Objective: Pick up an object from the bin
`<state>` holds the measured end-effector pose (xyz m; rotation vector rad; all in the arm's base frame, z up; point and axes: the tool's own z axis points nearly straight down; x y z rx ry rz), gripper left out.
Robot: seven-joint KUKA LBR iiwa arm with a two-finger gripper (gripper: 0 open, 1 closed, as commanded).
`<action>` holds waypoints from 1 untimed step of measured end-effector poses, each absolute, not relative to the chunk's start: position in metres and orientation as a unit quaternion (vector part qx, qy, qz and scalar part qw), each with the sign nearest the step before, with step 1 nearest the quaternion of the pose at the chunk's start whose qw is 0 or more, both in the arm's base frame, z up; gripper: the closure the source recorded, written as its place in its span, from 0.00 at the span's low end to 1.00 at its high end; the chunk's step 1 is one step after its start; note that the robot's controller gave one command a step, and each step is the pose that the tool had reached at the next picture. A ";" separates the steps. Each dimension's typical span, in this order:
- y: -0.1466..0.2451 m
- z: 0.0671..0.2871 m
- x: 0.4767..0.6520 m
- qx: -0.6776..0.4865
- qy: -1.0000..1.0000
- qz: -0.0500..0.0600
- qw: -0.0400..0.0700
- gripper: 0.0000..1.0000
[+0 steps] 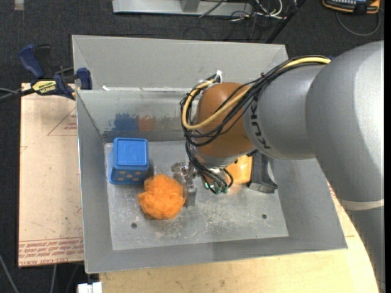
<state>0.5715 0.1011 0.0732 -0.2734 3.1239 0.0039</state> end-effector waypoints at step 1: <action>0.096 0.104 0.561 -0.116 0.993 0.001 -0.001 0.00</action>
Offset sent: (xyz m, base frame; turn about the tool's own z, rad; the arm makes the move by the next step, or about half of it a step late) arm -0.0292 0.0103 -0.0032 -0.1317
